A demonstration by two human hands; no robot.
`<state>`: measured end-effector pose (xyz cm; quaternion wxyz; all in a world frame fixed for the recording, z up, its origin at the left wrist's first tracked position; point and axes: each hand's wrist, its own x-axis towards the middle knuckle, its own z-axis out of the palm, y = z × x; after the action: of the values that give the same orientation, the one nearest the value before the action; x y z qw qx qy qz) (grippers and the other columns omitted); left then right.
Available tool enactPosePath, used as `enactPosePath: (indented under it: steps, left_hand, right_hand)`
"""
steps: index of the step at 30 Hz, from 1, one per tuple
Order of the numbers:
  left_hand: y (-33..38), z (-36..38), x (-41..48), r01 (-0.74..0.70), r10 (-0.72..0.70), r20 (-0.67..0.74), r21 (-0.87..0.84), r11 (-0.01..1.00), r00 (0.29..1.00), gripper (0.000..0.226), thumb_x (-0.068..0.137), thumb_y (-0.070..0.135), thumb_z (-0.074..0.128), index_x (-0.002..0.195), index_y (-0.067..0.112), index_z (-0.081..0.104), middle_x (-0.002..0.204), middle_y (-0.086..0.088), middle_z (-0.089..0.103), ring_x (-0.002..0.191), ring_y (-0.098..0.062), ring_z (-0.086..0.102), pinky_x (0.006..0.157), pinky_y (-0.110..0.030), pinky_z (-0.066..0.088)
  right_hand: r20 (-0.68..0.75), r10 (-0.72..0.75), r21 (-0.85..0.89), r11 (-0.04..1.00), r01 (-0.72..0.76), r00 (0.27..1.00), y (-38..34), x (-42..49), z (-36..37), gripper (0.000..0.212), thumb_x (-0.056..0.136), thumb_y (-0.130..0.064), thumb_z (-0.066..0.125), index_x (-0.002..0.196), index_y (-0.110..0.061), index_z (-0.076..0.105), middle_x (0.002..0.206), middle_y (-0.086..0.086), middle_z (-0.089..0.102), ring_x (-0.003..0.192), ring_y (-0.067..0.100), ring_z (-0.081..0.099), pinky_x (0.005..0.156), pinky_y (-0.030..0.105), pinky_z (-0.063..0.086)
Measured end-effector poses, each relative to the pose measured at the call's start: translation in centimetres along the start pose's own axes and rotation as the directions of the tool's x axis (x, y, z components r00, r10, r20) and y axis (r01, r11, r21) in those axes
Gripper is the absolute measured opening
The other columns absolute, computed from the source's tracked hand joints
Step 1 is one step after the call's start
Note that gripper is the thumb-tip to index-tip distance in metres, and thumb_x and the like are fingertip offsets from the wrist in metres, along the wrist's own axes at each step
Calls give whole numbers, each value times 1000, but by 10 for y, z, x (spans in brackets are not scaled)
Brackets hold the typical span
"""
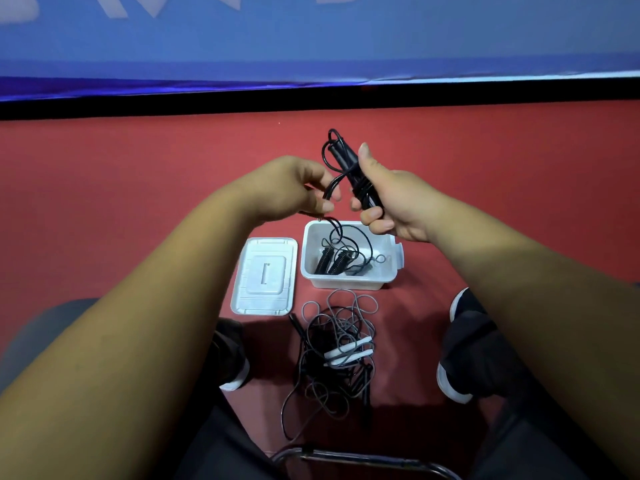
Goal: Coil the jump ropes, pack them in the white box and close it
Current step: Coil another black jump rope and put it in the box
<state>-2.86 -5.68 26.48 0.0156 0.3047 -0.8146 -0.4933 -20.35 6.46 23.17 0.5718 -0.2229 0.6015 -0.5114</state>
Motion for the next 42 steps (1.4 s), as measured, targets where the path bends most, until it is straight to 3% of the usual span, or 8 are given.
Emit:
enactPosePath:
  steps: [4, 8, 13, 20, 24, 26, 32, 42]
  left_hand:
    - [1, 4, 1, 34, -27, -57, 133, 991, 998, 18, 82, 7, 87, 95, 6, 74, 73, 0, 69, 59, -7, 63, 62, -23, 57]
    - [1, 6, 4, 44, -28, -69, 244, 969, 997, 24, 78, 21, 92, 91, 12, 74, 69, 6, 68, 58, -6, 61, 67, -27, 53]
    - [4, 13, 2, 105, -100, -108, 49, 993, 989, 32, 82, 9, 88, 95, -4, 61, 79, -27, 72, 69, -28, 78, 66, -46, 66]
    - [6, 16, 7, 112, -10, -380, 249, 962, 925, 25, 92, 36, 79, 88, 13, 71, 66, -7, 73, 54, -21, 72, 59, -40, 64]
    - [6, 15, 4, 43, -73, -114, -244, 969, 991, 23, 103, 25, 65, 95, 5, 71, 77, -5, 69, 71, -18, 70, 89, -46, 61]
    - [4, 11, 1, 87, -75, 46, -399, 913, 996, 18, 109, 14, 51, 106, 5, 67, 94, -8, 74, 91, -22, 74, 89, -39, 62]
    - [-4, 0, -6, 181, -72, 323, -319, 930, 944, 36, 102, -15, 45, 122, 9, 62, 111, -13, 76, 110, -26, 74, 94, -33, 57]
    - [44, -26, -13, 48, -80, -146, -213, 976, 986, 20, 87, -9, 75, 104, -1, 70, 88, -16, 73, 81, -22, 76, 72, -35, 63]
  right_hand:
    - [11, 19, -22, 1000, -18, 1000, 1, -1, 4, 57, 97, -70, 59, 109, -15, 57, 78, 7, 57, 53, 11, 30, 42, 18, 19]
    - [17, 17, -29, 999, -17, 1000, 0, -1, 3, 51, 98, -64, 63, 108, -15, 57, 77, 7, 58, 53, 12, 30, 41, 18, 20]
    - [-9, 0, -11, 1000, 0, 1000, -2, -1, -1, 49, 97, -59, 67, 110, -13, 57, 81, 9, 59, 52, 13, 31, 41, 19, 20]
    - [-108, 13, 11, 1000, -11, 994, -1, 4, -5, 45, 100, -55, 64, 101, -10, 59, 76, 7, 57, 50, 12, 32, 40, 19, 19]
    - [-162, 35, 70, 997, -24, 986, 1, 8, -9, 43, 99, -53, 65, 102, -11, 57, 79, 8, 57, 51, 13, 33, 40, 19, 20]
    - [-172, 30, 66, 998, -18, 985, 0, 8, -10, 45, 98, -53, 65, 102, -9, 58, 80, 9, 58, 51, 12, 34, 39, 19, 20]
    - [-135, 16, 54, 998, -9, 991, -8, 4, -8, 42, 100, -51, 64, 102, -10, 59, 74, 6, 58, 49, 12, 33, 39, 20, 20]
    - [-66, -99, 94, 990, 105, 993, -69, -26, 5, 43, 101, -54, 62, 104, -11, 58, 73, 5, 57, 49, 12, 31, 39, 19, 19]
